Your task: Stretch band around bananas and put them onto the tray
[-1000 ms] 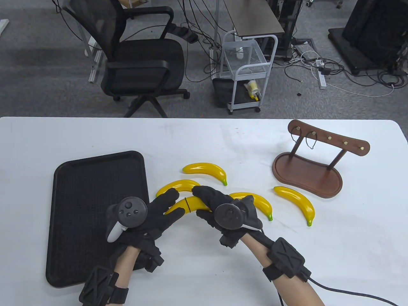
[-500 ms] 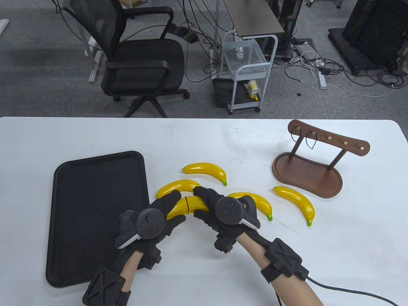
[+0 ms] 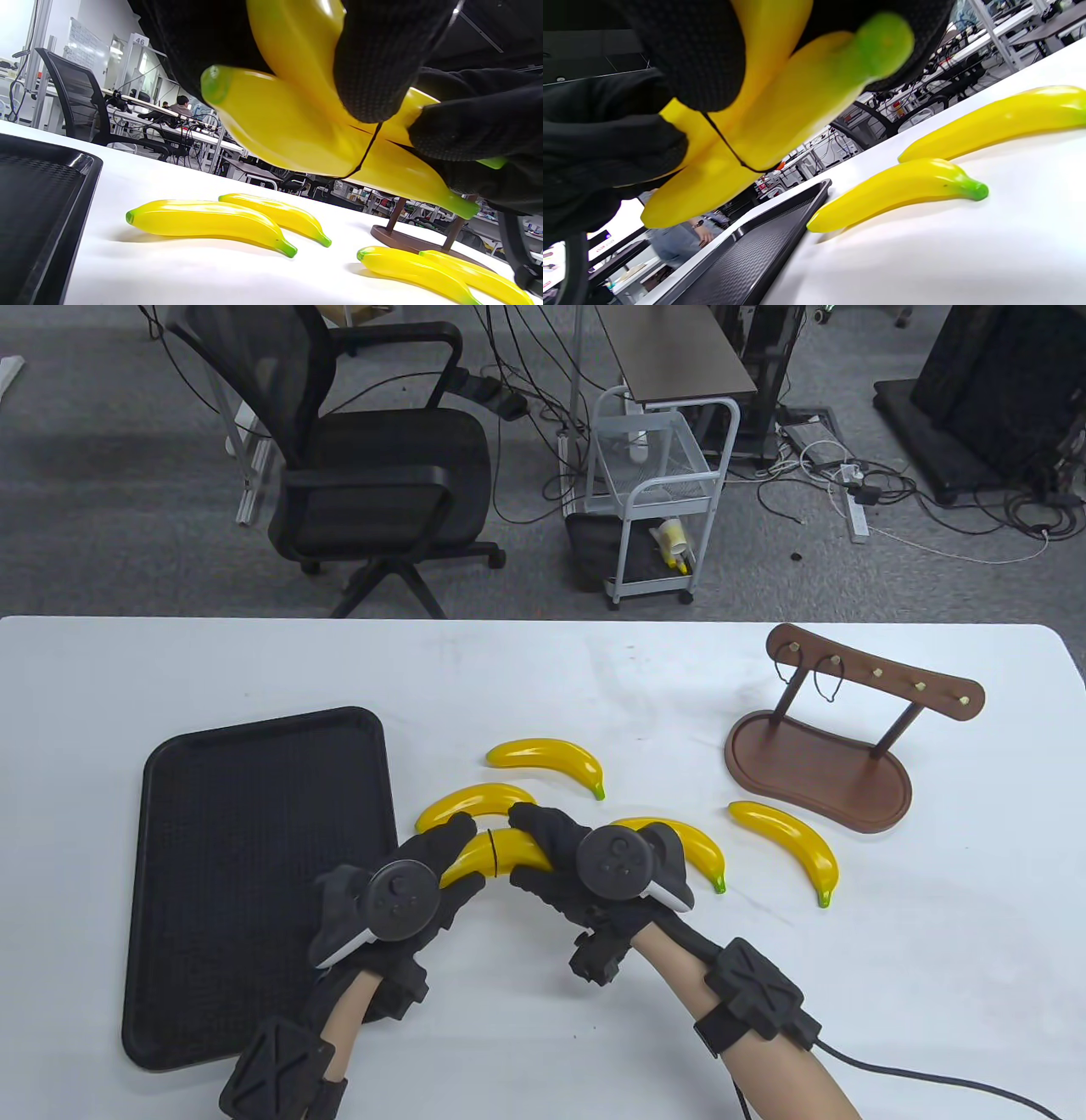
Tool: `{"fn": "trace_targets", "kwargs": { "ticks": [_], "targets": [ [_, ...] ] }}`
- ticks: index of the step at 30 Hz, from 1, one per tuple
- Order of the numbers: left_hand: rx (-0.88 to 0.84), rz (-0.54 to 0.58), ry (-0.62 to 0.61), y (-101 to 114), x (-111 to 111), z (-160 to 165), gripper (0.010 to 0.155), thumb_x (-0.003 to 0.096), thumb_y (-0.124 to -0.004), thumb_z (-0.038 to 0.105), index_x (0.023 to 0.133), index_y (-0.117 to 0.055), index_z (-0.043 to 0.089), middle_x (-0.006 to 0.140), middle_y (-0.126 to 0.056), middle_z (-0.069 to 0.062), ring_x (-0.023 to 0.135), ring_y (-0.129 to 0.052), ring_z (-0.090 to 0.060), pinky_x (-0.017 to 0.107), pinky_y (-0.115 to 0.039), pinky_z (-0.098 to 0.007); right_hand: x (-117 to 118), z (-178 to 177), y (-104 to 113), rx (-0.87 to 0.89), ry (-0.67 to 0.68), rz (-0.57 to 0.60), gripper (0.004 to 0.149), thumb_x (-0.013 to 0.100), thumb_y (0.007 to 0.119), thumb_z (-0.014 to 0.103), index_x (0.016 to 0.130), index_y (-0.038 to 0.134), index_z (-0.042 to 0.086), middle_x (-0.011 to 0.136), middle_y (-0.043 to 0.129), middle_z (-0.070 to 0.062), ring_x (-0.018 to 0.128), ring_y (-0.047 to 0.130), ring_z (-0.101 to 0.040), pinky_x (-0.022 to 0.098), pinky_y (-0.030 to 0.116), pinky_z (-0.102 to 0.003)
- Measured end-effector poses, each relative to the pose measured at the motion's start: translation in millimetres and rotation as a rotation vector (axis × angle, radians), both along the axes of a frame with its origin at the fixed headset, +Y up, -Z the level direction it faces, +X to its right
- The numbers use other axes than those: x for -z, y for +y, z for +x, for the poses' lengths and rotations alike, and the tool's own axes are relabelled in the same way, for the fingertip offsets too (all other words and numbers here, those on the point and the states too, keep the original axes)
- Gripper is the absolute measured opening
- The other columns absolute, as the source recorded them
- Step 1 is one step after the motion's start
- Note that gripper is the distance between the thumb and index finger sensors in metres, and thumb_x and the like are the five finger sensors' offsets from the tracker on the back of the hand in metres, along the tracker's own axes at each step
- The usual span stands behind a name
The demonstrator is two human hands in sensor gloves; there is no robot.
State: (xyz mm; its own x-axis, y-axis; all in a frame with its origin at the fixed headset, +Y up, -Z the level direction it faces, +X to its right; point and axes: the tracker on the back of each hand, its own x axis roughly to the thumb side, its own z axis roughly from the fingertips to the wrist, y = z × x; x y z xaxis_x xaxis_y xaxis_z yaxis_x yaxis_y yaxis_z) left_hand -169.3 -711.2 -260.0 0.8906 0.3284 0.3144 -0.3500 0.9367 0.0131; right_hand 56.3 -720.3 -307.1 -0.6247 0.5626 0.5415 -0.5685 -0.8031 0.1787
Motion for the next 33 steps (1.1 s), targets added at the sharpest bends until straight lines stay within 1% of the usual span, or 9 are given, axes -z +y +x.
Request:
{"fn": "trace_targets", "kwargs": {
  "ticks": [6, 15, 21, 26, 33],
  "targets": [
    [-0.002, -0.006, 0.019, -0.5, 2.0, -3.7, 0.067, 0.0542, -0.088, 0.044, 0.110, -0.059, 0.020, 0.108, -0.081, -0.003, 0.091, -0.095, -0.026, 0.070, -0.080, -0.041, 5.6, 6.1, -3.2, 0.066, 0.033, -0.078, 0.072, 0.053, 0.078, 0.039, 0.111, 0.048, 0.010, 0.110, 0.062, -0.016, 0.096, 0.073, -0.040, 0.063, 0.072, -0.051],
    [-0.026, -0.053, 0.107, -6.3, 15.2, -28.7, 0.067, 0.0553, -0.087, 0.044, 0.110, -0.058, 0.020, 0.109, -0.079, -0.003, 0.092, -0.094, -0.026, 0.071, -0.079, -0.041, 13.1, 18.1, 0.0, 0.108, 0.015, -0.097, 0.072, 0.054, 0.077, 0.041, 0.112, 0.047, 0.010, 0.111, 0.061, -0.017, 0.096, 0.073, -0.041, 0.064, 0.072, -0.052],
    [-0.043, -0.083, 0.213, -8.7, 27.7, -56.7, 0.067, 0.0562, -0.086, 0.044, 0.111, -0.056, 0.020, 0.110, -0.078, -0.003, 0.093, -0.093, -0.027, 0.071, -0.078, -0.041, 19.8, 29.4, 2.8, 0.139, -0.010, -0.107, 0.072, 0.054, 0.077, 0.042, 0.111, 0.048, 0.010, 0.111, 0.062, -0.017, 0.096, 0.072, -0.041, 0.064, 0.072, -0.052],
    [-0.103, -0.111, 0.330, -10.8, 39.8, -88.5, 0.067, 0.0574, -0.085, 0.043, 0.112, -0.054, 0.020, 0.111, -0.076, -0.004, 0.094, -0.091, -0.027, 0.072, -0.077, -0.042, 24.2, 38.7, 5.2, 0.171, -0.031, -0.114, 0.071, 0.054, 0.077, 0.042, 0.111, 0.048, 0.010, 0.110, 0.062, -0.017, 0.096, 0.073, -0.041, 0.063, 0.072, -0.052],
    [-0.139, -0.117, 0.459, -10.2, 51.2, -131.3, 0.067, 0.0578, -0.085, 0.043, 0.112, -0.053, 0.021, 0.112, -0.074, -0.003, 0.096, -0.090, -0.027, 0.073, -0.076, -0.043, 28.2, 44.8, 3.9, 0.182, -0.045, -0.121, 0.070, 0.055, 0.076, 0.042, 0.111, 0.048, 0.011, 0.110, 0.062, -0.017, 0.096, 0.073, -0.041, 0.063, 0.072, -0.052]
  ]
}}
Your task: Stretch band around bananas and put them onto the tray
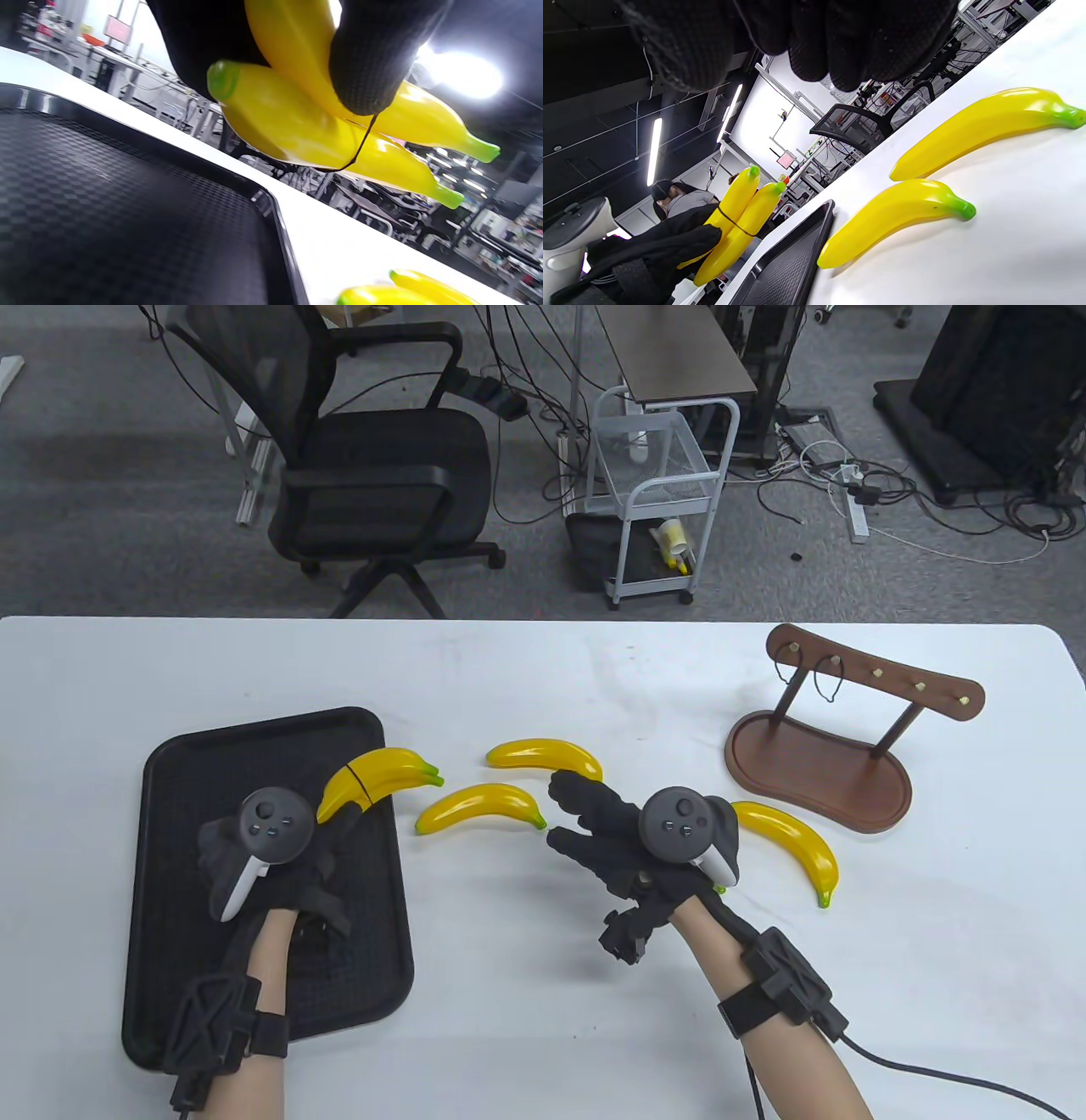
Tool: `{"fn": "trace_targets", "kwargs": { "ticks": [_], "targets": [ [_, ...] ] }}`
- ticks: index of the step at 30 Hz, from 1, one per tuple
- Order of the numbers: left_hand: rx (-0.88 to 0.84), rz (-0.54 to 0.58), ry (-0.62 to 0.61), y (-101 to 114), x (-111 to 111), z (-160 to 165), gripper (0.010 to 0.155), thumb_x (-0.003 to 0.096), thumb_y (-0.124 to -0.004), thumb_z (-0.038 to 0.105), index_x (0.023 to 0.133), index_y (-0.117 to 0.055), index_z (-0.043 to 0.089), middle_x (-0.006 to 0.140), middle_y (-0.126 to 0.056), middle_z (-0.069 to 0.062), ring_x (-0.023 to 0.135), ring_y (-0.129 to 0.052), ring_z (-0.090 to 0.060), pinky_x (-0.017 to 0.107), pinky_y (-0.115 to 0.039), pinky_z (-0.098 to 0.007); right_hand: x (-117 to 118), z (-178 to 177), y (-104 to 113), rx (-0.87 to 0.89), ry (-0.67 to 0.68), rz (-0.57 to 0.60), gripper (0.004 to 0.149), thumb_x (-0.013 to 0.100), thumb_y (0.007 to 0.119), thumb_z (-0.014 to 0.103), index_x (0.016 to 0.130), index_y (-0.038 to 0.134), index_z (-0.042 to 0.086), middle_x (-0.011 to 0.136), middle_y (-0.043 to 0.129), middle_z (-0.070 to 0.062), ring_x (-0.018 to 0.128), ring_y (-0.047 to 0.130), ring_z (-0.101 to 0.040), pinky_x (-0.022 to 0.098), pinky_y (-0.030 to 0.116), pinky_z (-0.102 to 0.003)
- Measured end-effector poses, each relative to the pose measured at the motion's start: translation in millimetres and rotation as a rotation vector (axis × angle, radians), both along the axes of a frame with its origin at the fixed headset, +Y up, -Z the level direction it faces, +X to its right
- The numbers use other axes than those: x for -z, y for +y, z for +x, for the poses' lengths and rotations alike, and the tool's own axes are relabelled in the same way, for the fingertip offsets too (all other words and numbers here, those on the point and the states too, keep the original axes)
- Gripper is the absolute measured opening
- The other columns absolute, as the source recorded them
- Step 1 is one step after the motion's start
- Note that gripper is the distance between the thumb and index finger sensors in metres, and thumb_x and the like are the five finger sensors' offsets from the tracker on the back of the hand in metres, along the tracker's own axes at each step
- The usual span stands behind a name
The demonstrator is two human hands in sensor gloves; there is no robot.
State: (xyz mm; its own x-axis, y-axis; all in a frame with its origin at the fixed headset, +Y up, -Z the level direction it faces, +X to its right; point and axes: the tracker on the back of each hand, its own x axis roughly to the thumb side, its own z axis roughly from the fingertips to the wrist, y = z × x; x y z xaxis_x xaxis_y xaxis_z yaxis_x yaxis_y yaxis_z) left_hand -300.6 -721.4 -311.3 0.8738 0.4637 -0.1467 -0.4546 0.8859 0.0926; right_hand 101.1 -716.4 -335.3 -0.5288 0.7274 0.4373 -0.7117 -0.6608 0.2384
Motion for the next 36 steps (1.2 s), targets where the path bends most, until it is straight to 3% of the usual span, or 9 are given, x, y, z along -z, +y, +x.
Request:
{"fn": "trace_targets", "kwargs": {
  "ticks": [16, 25, 36],
  "targets": [
    [-0.075, -0.045, 0.339, -16.4, 15.8, -92.6, 0.067, 0.0604, -0.083, 0.042, 0.114, -0.049, 0.020, 0.114, -0.070, -0.004, 0.098, -0.086, -0.028, 0.075, -0.074, -0.043, 2.6, 7.0, 0.9, 0.012, -0.016, 0.002, 0.069, 0.055, 0.075, 0.042, 0.111, 0.049, 0.011, 0.110, 0.063, -0.017, 0.096, 0.073, -0.041, 0.063, 0.072, -0.052],
    [-0.046, -0.129, 0.447, -40.3, 18.3, -115.8, 0.067, 0.0609, -0.082, 0.041, 0.114, -0.047, 0.020, 0.114, -0.069, -0.004, 0.099, -0.085, -0.029, 0.075, -0.073, -0.044, 3.7, 9.5, 0.9, 0.018, -0.018, -0.008, 0.069, 0.056, 0.074, 0.042, 0.111, 0.050, 0.011, 0.110, 0.063, -0.017, 0.096, 0.073, -0.041, 0.063, 0.072, -0.052],
    [-0.053, -0.190, 0.478, -64.6, 14.9, -124.8, 0.067, 0.0613, -0.082, 0.039, 0.115, -0.045, 0.021, 0.116, -0.066, -0.005, 0.101, -0.082, -0.031, 0.076, -0.070, -0.046, 4.3, 10.6, 0.4, 0.010, -0.019, -0.015, 0.068, 0.056, 0.074, 0.042, 0.111, 0.050, 0.010, 0.110, 0.063, -0.017, 0.095, 0.073, -0.042, 0.063, 0.072, -0.052]
  ]
}}
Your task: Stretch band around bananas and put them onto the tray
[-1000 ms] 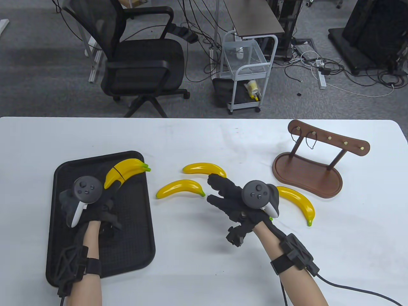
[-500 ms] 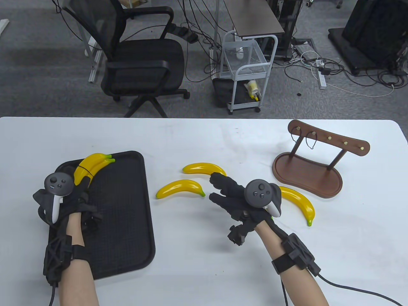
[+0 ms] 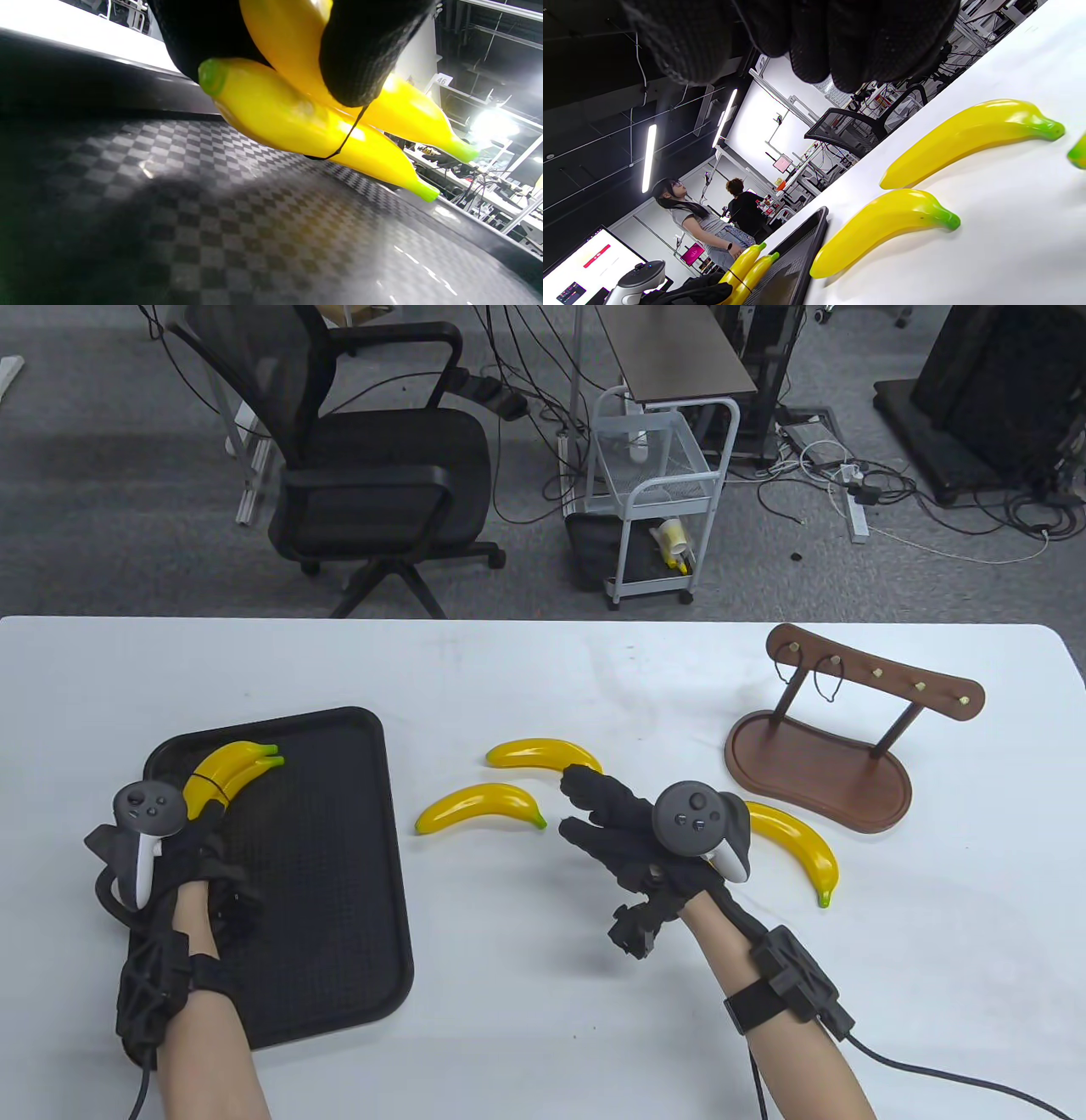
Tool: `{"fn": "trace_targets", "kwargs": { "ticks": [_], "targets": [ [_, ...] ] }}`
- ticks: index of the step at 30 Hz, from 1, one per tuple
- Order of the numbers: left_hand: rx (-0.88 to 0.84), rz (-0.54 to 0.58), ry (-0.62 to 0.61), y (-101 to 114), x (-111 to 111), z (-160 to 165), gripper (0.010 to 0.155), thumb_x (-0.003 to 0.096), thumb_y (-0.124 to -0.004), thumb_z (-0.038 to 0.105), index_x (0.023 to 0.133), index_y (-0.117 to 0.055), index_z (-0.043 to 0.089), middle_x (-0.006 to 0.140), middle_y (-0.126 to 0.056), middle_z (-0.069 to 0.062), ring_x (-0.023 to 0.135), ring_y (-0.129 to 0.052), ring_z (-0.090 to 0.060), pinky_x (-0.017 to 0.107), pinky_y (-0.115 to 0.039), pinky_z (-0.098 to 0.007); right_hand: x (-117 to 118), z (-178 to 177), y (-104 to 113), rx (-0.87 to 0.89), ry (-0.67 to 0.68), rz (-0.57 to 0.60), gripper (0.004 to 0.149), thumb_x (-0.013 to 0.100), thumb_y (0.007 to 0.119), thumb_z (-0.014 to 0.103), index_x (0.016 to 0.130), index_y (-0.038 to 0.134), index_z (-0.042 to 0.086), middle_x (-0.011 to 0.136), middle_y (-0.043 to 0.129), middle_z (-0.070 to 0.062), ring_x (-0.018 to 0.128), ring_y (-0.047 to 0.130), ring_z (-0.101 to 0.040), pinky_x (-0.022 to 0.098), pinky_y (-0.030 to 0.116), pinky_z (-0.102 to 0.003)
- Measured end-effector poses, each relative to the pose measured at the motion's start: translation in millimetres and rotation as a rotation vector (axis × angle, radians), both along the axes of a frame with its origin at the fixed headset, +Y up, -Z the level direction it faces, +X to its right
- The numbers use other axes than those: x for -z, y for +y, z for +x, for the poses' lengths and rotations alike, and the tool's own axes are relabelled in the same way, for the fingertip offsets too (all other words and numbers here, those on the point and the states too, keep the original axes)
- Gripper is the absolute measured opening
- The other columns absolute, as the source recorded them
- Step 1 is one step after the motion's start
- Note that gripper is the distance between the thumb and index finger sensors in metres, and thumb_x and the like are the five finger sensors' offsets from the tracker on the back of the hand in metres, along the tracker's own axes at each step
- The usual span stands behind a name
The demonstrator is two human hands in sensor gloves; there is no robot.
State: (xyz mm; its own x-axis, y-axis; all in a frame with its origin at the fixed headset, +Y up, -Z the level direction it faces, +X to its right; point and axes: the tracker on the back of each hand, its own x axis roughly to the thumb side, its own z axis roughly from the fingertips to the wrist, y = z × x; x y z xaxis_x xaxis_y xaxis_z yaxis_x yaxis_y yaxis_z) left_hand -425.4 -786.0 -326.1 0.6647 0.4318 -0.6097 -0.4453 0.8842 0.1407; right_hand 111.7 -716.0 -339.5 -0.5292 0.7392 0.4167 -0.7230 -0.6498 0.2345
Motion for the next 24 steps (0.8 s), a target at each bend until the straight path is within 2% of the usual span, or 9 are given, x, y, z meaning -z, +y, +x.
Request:
{"fn": "trace_targets", "kwargs": {
  "ticks": [9, 14, 24],
  "targets": [
    [-0.007, -0.007, 0.002, -7.4, -2.0, -1.1, 0.067, 0.0617, -0.080, 0.038, 0.115, -0.043, 0.023, 0.118, -0.063, -0.003, 0.103, -0.080, -0.031, 0.078, -0.069, -0.046, 1.0, 1.4, -0.8, -0.002, -0.001, -0.006, 0.068, 0.056, 0.073, 0.043, 0.111, 0.050, 0.010, 0.110, 0.063, -0.017, 0.095, 0.074, -0.042, 0.063, 0.072, -0.052],
    [-0.029, 0.006, -0.008, -6.1, -2.9, -2.6, 0.067, 0.0619, -0.079, 0.041, 0.115, -0.043, 0.024, 0.120, -0.061, -0.002, 0.106, -0.077, -0.032, 0.079, -0.066, -0.051, 1.0, 1.5, -1.1, -0.004, -0.001, -0.008, 0.068, 0.056, 0.073, 0.043, 0.111, 0.050, 0.010, 0.110, 0.063, -0.018, 0.095, 0.074, -0.042, 0.063, 0.072, -0.052],
    [-0.073, 0.037, -0.053, 0.9, -9.4, -5.2, 0.072, 0.0612, -0.074, 0.052, 0.117, -0.037, 0.025, 0.126, -0.051, -0.003, 0.115, -0.063, -0.035, 0.082, -0.057, -0.056, 1.8, 3.8, -0.9, -0.003, -0.009, -0.007, 0.068, 0.056, 0.073, 0.043, 0.111, 0.049, 0.010, 0.110, 0.063, -0.018, 0.095, 0.073, -0.042, 0.063, 0.072, -0.053]
  ]
}}
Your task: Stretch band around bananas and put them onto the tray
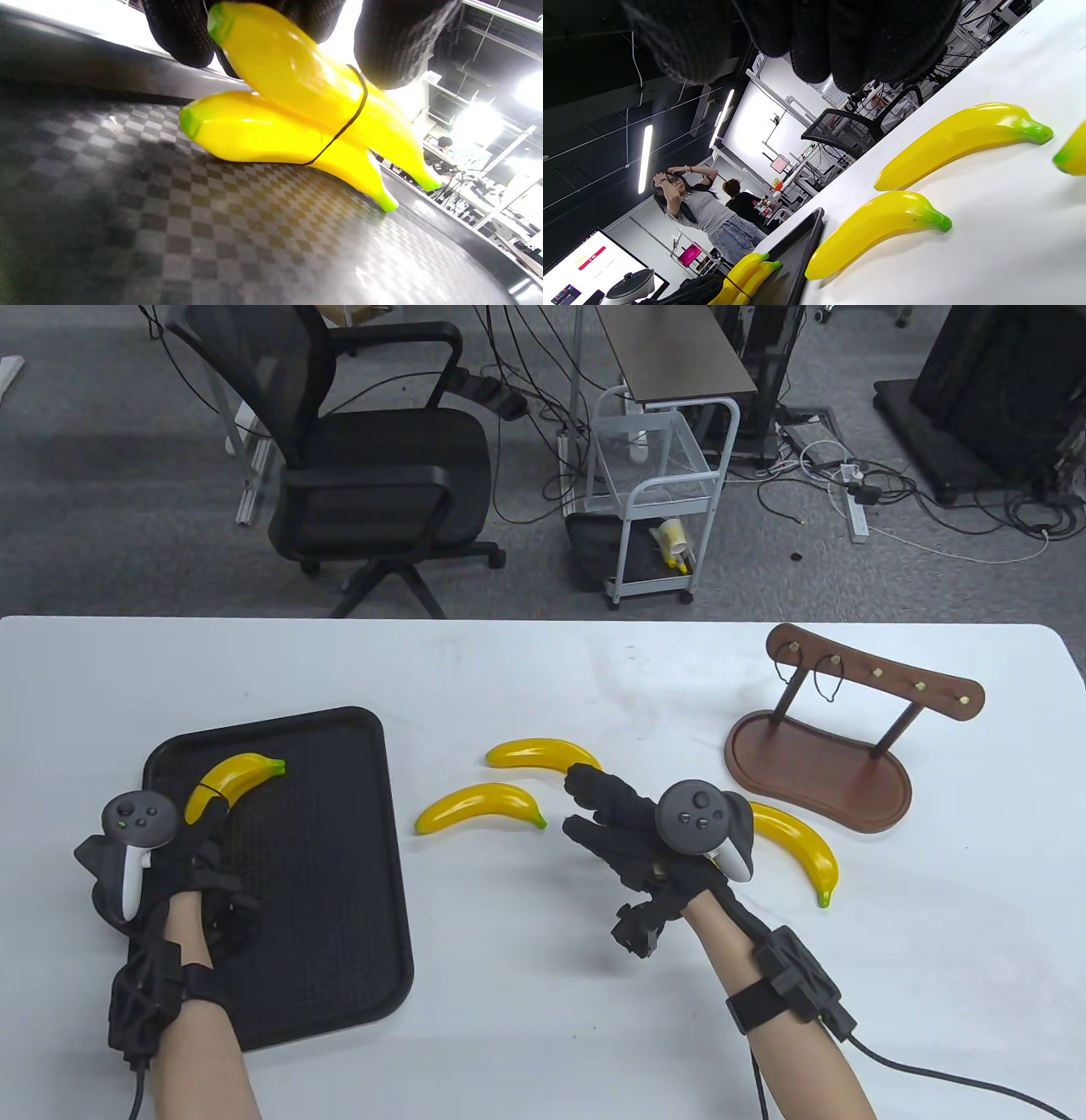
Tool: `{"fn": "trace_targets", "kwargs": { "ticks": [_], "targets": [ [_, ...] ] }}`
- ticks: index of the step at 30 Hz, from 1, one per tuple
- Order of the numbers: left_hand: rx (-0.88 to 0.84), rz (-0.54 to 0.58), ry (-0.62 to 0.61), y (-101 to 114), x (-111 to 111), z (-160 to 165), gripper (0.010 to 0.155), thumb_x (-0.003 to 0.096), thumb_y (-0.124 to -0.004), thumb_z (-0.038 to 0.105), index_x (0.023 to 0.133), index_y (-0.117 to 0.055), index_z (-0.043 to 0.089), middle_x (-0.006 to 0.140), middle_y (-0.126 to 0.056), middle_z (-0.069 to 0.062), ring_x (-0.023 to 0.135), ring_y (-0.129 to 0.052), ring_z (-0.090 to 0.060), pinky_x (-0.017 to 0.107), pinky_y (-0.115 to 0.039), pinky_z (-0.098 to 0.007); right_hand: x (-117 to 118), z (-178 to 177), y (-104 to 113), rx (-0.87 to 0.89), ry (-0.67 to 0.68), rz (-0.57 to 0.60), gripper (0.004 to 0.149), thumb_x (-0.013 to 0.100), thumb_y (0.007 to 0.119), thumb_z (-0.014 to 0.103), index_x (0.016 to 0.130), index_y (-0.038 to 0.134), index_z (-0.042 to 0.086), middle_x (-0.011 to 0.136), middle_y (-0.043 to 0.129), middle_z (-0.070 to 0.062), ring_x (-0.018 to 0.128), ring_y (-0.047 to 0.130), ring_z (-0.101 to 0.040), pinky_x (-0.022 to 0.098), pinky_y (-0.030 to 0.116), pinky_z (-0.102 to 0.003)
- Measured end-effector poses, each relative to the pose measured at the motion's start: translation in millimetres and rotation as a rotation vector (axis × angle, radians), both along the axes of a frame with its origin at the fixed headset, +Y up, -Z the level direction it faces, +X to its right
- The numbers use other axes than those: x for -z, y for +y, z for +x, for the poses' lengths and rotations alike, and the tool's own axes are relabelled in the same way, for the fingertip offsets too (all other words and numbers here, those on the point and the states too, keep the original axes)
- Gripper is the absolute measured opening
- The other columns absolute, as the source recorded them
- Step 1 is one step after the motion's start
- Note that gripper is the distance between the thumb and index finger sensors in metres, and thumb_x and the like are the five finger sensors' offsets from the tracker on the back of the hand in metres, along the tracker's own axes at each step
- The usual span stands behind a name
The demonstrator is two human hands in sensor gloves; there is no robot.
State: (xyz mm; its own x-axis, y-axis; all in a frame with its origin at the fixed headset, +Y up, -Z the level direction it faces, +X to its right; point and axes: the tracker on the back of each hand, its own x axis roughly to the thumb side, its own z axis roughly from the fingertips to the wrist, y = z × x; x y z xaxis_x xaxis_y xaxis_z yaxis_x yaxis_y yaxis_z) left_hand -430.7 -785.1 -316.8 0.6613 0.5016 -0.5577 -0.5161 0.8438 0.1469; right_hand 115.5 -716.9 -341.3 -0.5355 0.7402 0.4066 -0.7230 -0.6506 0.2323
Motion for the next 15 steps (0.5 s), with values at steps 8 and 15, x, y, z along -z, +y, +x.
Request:
{"fn": "trace_targets", "kwargs": {
  "ticks": [8, 15],
  "targets": [
    [-0.003, 0.088, -0.063, 31.3, -2.2, 7.1, 0.068, 0.0622, -0.070, 0.053, 0.117, -0.040, 0.025, 0.126, -0.050, -0.003, 0.116, -0.059, -0.036, 0.083, -0.054, -0.057, 0.3, 2.2, 0.6, 0.004, -0.009, 0.001, 0.069, 0.056, 0.073, 0.043, 0.111, 0.049, 0.010, 0.110, 0.063, -0.018, 0.095, 0.073, -0.042, 0.063, 0.071, -0.053],
    [-0.041, 0.214, -0.170, 67.1, -1.9, 35.8, 0.068, 0.0626, -0.069, 0.053, 0.117, -0.041, 0.025, 0.126, -0.051, -0.003, 0.116, -0.058, -0.037, 0.083, -0.053, -0.057, 1.8, 7.5, 1.7, 0.015, -0.022, 0.005, 0.069, 0.056, 0.073, 0.043, 0.111, 0.049, 0.010, 0.110, 0.063, -0.017, 0.096, 0.073, -0.043, 0.063, 0.071, -0.054]
  ]
}}
